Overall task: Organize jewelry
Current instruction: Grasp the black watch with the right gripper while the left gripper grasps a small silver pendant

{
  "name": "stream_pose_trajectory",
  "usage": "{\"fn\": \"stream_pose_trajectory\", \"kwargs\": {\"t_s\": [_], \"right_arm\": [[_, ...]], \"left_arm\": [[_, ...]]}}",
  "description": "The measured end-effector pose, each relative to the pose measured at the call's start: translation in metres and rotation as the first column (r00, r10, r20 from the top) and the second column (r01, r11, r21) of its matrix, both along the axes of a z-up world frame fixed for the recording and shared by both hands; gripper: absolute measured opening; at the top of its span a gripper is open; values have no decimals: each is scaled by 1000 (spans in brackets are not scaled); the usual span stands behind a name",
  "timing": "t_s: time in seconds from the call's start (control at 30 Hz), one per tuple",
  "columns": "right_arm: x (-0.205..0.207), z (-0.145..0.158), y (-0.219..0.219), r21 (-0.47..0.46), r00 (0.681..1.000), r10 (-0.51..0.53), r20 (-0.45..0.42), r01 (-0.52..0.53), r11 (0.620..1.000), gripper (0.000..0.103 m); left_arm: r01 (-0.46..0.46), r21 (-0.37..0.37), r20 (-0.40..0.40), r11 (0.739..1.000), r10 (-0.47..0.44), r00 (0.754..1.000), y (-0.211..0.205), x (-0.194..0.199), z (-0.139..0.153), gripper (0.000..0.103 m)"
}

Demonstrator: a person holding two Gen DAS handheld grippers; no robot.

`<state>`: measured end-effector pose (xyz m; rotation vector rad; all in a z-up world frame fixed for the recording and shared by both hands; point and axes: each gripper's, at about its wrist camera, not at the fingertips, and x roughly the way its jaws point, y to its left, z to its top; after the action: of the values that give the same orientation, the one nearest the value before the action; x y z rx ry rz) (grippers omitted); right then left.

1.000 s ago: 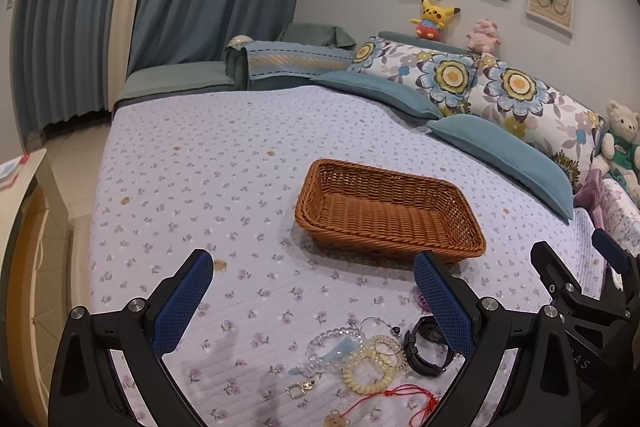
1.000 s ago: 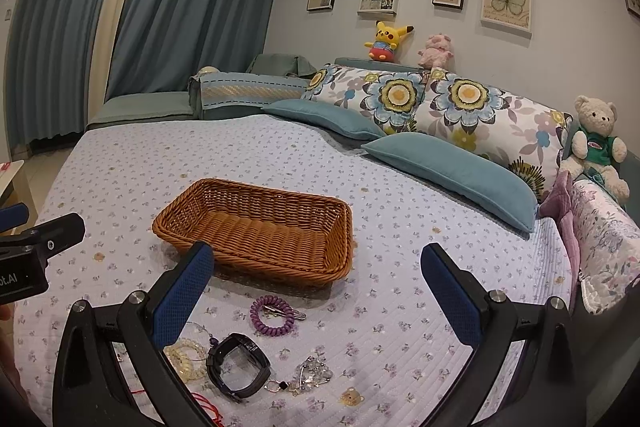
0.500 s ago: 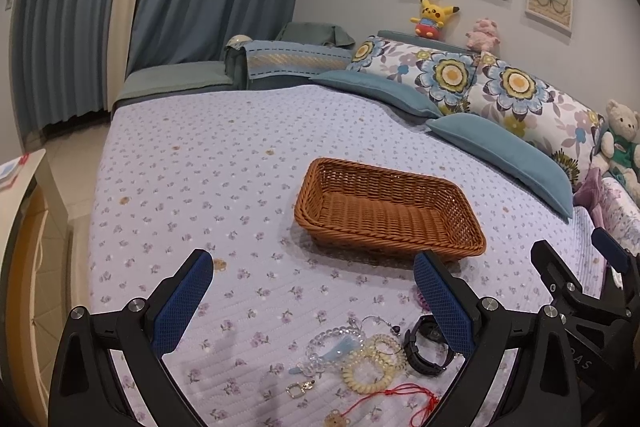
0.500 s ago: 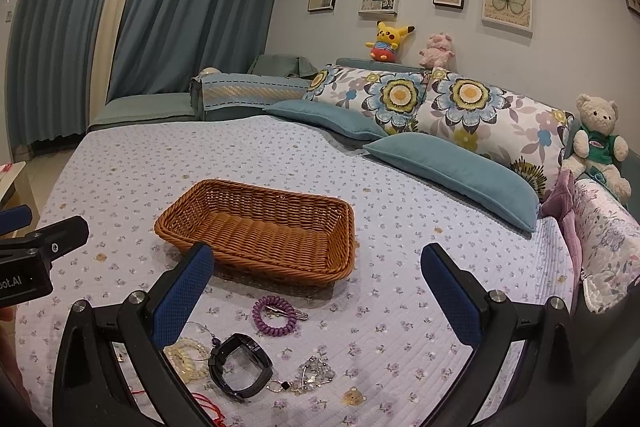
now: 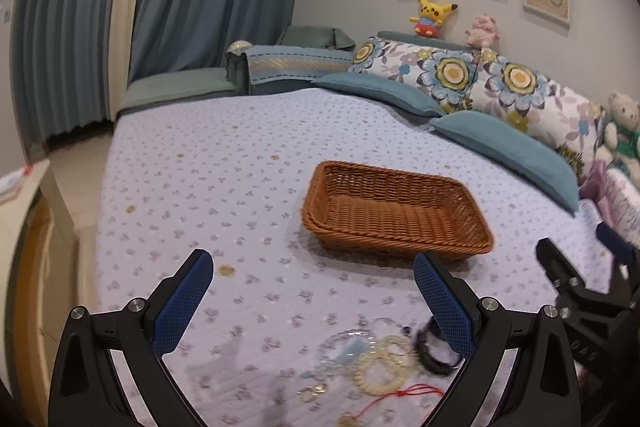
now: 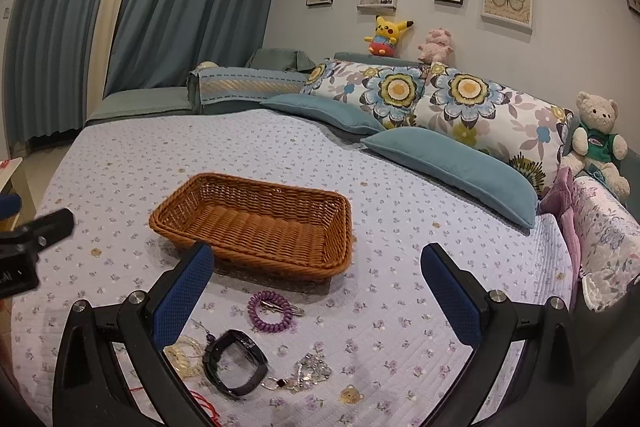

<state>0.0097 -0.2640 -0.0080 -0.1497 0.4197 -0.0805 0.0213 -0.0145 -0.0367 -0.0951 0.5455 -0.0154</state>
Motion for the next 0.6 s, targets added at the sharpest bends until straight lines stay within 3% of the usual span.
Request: {"fn": "stream_pose_trajectory", "kwargs": {"t_s": [0.1, 0.2, 0.3, 0.37, 0.43, 0.47, 0.53, 0.6], "right_arm": [[2, -2, -13, 27, 1000, -7, -17, 7, 1000, 103], [5, -7, -26, 66, 999, -19, -31, 21, 998, 103], [18, -18, -37, 117, 995, 5, -101, 7, 993, 103], [32, -33, -46, 214, 982, 61, -178, -21, 977, 91], [41, -49, -50, 256, 967, 83, -239, -20, 967, 89], [44, -54, -51, 250, 964, 83, -253, -18, 968, 87], [48, -68, -50, 249, 954, 100, -282, -28, 968, 68], [52, -82, -43, 247, 932, 120, -341, -35, 968, 59]], "left_arm": [[-20, 17, 0, 1000, 20, 1000, 12, 0, -1, 100], [-15, -11, -26, 1000, 15, 1000, 28, 3, -4, 100], [10, -38, -71, 999, -12, 997, 45, 3, -13, 100], [28, -49, -107, 998, -33, 994, 53, 4, -24, 100], [41, -49, -151, 998, -48, 987, 60, 6, -37, 100], [42, -54, -168, 998, -51, 984, 63, 7, -43, 100], [57, -92, -206, 994, -75, 976, 69, 11, -56, 97], [73, -129, -233, 989, -102, 967, 71, 15, -65, 91]]}}
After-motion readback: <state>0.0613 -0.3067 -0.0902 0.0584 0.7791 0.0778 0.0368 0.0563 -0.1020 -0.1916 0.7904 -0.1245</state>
